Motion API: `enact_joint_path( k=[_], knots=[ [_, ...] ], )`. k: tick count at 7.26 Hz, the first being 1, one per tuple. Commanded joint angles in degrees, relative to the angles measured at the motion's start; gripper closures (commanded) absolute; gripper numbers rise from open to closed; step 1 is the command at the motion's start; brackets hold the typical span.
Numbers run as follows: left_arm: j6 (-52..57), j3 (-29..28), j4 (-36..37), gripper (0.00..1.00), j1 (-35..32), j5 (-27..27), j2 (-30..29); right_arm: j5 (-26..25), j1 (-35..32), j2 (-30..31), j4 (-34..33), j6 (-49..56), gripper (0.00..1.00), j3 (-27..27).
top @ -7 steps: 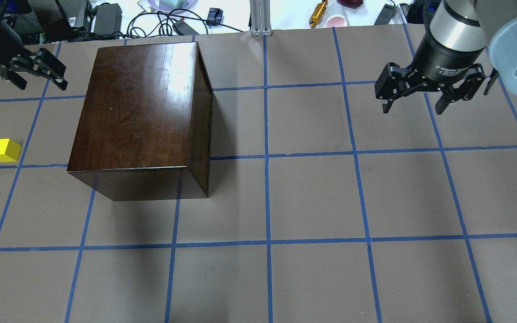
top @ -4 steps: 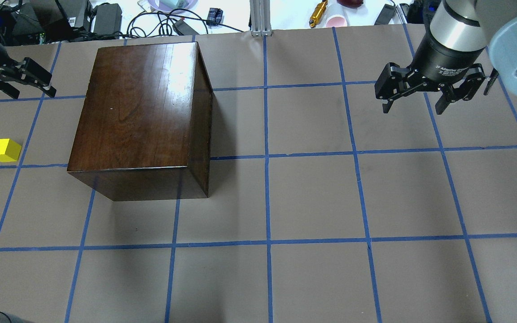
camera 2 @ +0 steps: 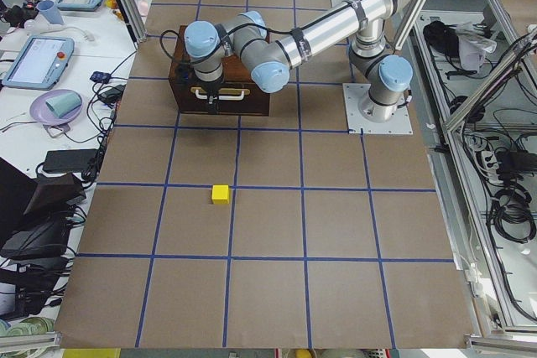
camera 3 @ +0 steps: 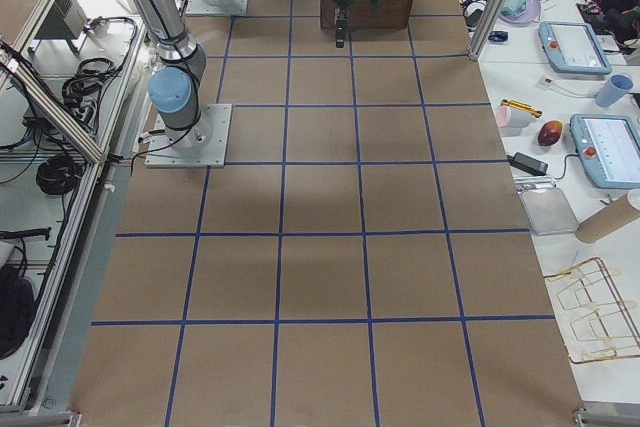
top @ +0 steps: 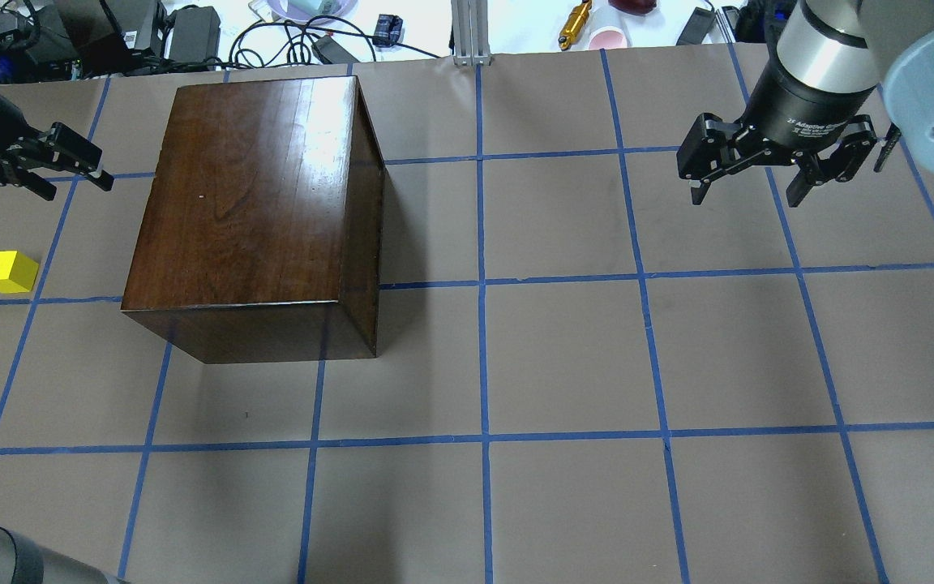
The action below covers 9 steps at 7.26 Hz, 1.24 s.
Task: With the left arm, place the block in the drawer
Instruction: 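Move the left gripper down beside the cabinet to the white drawer handle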
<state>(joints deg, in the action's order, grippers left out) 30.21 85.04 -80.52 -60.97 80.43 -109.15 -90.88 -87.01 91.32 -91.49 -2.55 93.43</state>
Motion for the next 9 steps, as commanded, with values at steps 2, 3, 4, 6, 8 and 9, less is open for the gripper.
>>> enact_joint_path(
  k=[2,3,4,6,8,9],
  knots=[
    [0.20,0.39,0.01,0.00,0.15,-2.55,-2.20,0.00,0.00,0.00,0.00,0.00,0.00,0.00],
    [0.46,0.39,-0.17,0.00,0.15,-2.64,-2.73,0.00,0.00,0.00,0.00,0.00,0.00,0.00],
    [0.55,0.39,-0.17,0.00,0.15,-2.64,-3.08,0.00,0.00,0.00,0.00,0.00,0.00,0.00],
    [1.78,0.39,-0.26,0.00,0.15,-2.73,-3.61,0.00,0.00,0.00,0.00,0.00,0.00,0.00],
    [3.37,0.48,-0.34,0.00,0.15,-5.45,-4.40,0.00,0.00,0.00,0.00,0.00,0.00,0.00],
    [3.37,0.56,-0.43,0.00,0.15,-5.54,-4.49,0.00,0.00,0.00,0.00,0.00,0.00,0.00]
  ],
)
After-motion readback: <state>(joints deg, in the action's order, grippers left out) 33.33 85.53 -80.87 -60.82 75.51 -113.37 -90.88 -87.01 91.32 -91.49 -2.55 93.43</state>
